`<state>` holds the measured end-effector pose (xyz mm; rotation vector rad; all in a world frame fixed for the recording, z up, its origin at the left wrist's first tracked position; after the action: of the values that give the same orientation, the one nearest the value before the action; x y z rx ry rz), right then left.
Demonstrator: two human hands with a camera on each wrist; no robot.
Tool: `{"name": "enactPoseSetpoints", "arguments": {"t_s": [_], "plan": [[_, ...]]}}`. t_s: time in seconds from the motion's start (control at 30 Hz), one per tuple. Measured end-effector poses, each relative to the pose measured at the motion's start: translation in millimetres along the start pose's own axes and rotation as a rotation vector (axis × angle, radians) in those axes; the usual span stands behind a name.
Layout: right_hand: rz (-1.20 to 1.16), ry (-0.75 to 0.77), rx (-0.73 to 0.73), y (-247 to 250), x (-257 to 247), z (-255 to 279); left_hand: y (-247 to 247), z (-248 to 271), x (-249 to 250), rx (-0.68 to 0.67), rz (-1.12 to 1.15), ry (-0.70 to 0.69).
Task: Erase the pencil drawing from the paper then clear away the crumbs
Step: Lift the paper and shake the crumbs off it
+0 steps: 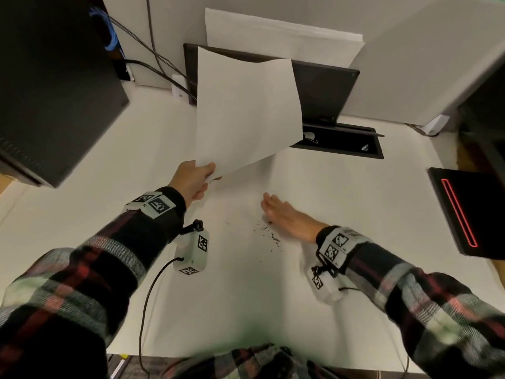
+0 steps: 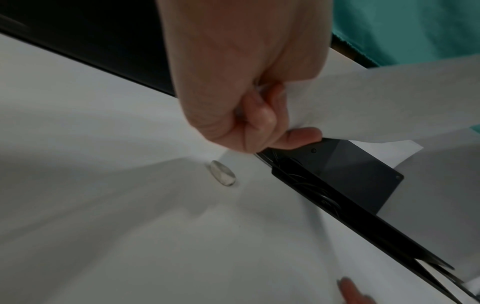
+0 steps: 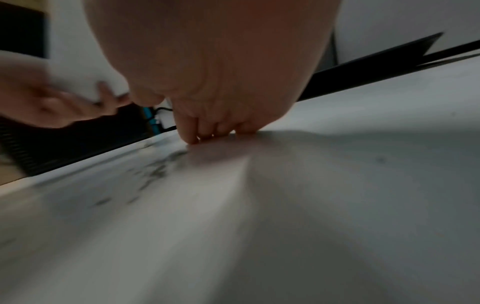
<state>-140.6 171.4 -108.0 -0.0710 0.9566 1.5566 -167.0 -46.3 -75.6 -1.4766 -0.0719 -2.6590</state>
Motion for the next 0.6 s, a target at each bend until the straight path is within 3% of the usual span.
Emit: {"name": "enactPoseSetpoints", "arguments": {"t_s": [0.1, 0.2, 0.3, 0.43, 0.6], "plan": [[-0.225, 0.098, -0.031, -29, -9, 12, -2, 1, -2, -0.012, -0.002, 0.001], [-0.480, 0.112, 0.140, 0, -6, 25, -2, 3, -3, -0.009, -0.012, 0.001], [-0.411, 0.013, 0.288, 42, 12, 30, -1, 6, -4, -0.005, -0.011, 0.000], [-0.189, -0.178, 0.185, 44, 35, 11, 1, 9, -3, -0.002, -0.015, 0.000], [-0.094, -0.083, 0.079, 2, -3, 4, 4, 14, -3, 0.002, -0.030, -0.005]]}}
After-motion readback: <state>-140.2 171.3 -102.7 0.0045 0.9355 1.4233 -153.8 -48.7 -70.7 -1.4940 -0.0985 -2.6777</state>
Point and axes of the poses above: each hand's wrist, its own z-axis away from the middle knuckle, its own y-axis out of the back of the hand, x = y × z, the point moved 8 cm from there along -z, towards the middle knuckle, and after that the axes turned 9 degrees about -x, right-handed, at the moved point
